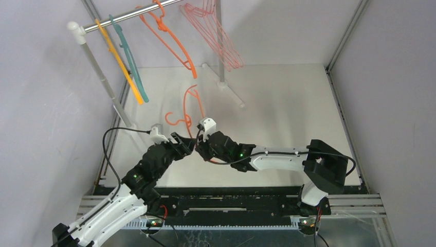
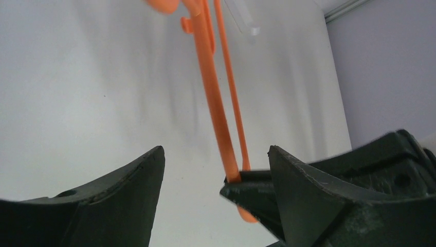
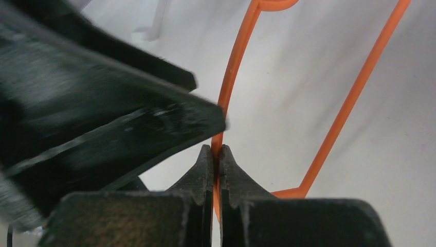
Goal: Organize the hangers
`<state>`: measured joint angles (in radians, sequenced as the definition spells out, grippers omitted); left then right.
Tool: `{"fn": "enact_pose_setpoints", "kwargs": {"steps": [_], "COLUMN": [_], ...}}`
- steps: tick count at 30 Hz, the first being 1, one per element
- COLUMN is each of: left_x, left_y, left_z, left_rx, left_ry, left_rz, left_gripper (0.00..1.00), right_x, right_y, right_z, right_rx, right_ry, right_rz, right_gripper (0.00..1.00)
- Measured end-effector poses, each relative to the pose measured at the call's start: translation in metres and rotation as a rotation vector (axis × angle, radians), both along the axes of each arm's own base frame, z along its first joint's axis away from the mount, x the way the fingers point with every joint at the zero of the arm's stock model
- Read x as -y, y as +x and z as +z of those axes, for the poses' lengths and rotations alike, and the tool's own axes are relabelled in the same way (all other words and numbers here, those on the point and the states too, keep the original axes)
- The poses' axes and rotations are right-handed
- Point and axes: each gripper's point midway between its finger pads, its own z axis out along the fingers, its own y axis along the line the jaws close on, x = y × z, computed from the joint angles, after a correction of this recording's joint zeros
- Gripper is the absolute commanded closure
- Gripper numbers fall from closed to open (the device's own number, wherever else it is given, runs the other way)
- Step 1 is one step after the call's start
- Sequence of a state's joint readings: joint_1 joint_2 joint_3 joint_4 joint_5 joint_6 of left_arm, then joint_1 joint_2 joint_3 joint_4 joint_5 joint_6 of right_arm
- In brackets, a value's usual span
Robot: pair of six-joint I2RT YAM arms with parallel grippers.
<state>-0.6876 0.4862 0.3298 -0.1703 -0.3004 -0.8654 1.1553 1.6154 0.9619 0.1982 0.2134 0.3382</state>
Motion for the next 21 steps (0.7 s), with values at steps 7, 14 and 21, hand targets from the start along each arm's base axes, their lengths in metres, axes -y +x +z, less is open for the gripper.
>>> {"fn": "enact_pose_setpoints", "kwargs": {"steps": [7, 14, 21], "left_x": [0.004, 0.012, 0.021], "left_y": [0.008, 0.013, 0.013], "left_z": [0.0, 0.012, 0.032], "left_rx": [0.006, 0.044, 0.087], "left_ry": [0.002, -0.038, -0.074], "left_rz": [0.01, -0.002, -0.037], "left_gripper": [0.44, 0.71, 1.0], "right_x": [-0.015, -0.018, -0.018], "right_y": [-0.027, -0.043, -0.044], "right_z": [0.021, 0.041, 0.045], "right_rx": [0.026, 0.043, 0.051], "right_ry": [0.016, 0.045, 0.052], "right_rz": [0.114, 0.186, 0.184], "right_gripper": [1.0, 1.0, 0.84]}}
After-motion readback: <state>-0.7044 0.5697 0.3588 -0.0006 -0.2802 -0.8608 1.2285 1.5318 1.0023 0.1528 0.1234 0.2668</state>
